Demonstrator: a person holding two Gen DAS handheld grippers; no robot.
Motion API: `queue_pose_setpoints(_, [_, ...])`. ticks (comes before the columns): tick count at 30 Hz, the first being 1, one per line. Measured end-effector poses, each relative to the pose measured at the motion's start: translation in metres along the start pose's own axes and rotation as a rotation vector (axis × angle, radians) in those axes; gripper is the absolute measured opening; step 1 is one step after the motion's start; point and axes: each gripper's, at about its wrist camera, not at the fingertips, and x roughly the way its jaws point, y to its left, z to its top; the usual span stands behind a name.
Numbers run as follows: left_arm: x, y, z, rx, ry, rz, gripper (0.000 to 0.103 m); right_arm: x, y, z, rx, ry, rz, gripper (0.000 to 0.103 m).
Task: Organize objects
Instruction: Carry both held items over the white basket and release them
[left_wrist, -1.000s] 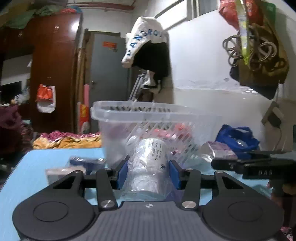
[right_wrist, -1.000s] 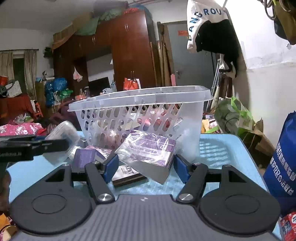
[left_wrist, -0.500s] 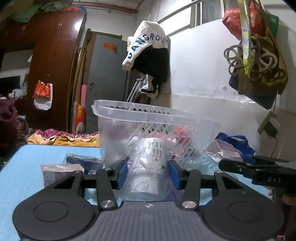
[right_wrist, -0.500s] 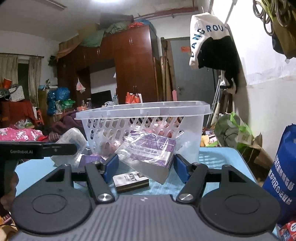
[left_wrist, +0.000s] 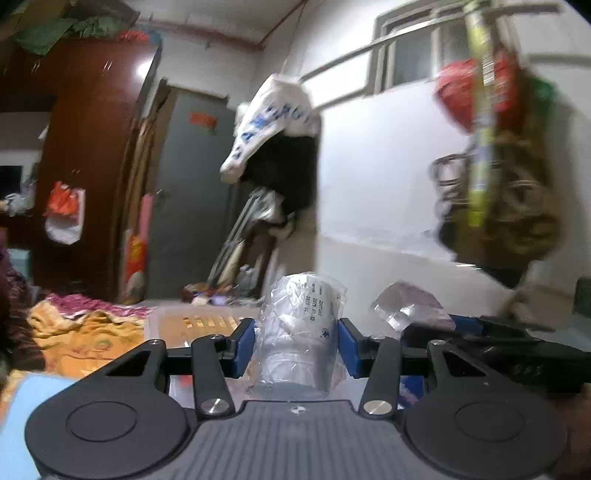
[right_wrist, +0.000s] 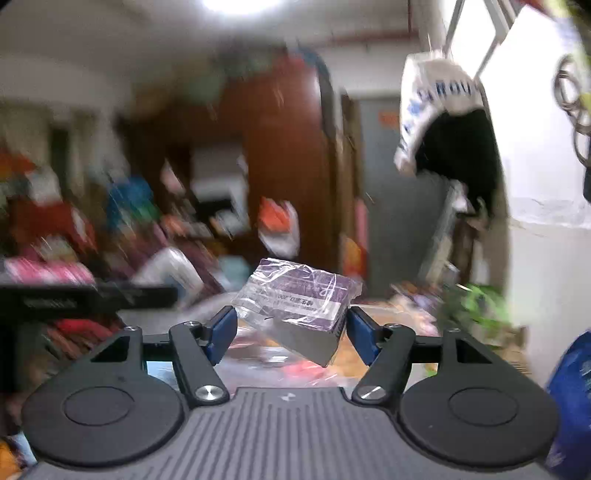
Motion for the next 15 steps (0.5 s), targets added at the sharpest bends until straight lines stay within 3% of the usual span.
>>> queue_pose_setpoints(2, [0.036,0.007,0.016,-0.064,0.086,0.003,0.052,0.040,-0.010,0.014,-0.010,0.112,-0.057,0.069])
queue_pose_setpoints(4, [0.066,0.016,0.016,-0.118,0.147,-0.007,0.052,0.068,-0.018,0.015,-0.004,0.173,-0.051,0.071])
queue_pose_setpoints(5, [0.079,0.019,0.013,-0.122,0.171,0.011,0.058,0.078,-0.018,0.014,-0.016,0.200,-0.049,0.079])
queue_pose_setpoints(6, [0.088,0.020,0.011,-0.119,0.202,0.031,0.073,0.083,-0.017,0.012,-0.032,0.212,-0.072,0.084])
queue_pose_setpoints(7, [0.093,0.020,0.007,-0.116,0.230,0.065,0.077,0.080,-0.015,0.010,-0.047,0.205,-0.104,0.092])
queue_pose_setpoints(8, [0.089,0.019,0.005,-0.103,0.214,0.091,0.077,0.072,-0.012,0.008,-0.060,0.179,-0.124,0.102])
queue_pose_setpoints(10, [0.062,0.017,0.001,-0.066,0.126,0.101,0.081,0.043,-0.007,0.001,-0.063,0.101,-0.103,0.103])
queue_pose_setpoints(13, [0.005,0.019,-0.012,-0.064,0.034,0.115,0.093,-0.005,0.003,-0.029,0.048,-0.006,-0.017,0.103])
queue_pose_setpoints(15, [-0.025,0.020,-0.027,-0.016,0.016,0.164,0.102,-0.014,0.021,-0.058,0.035,0.053,0.079,0.103])
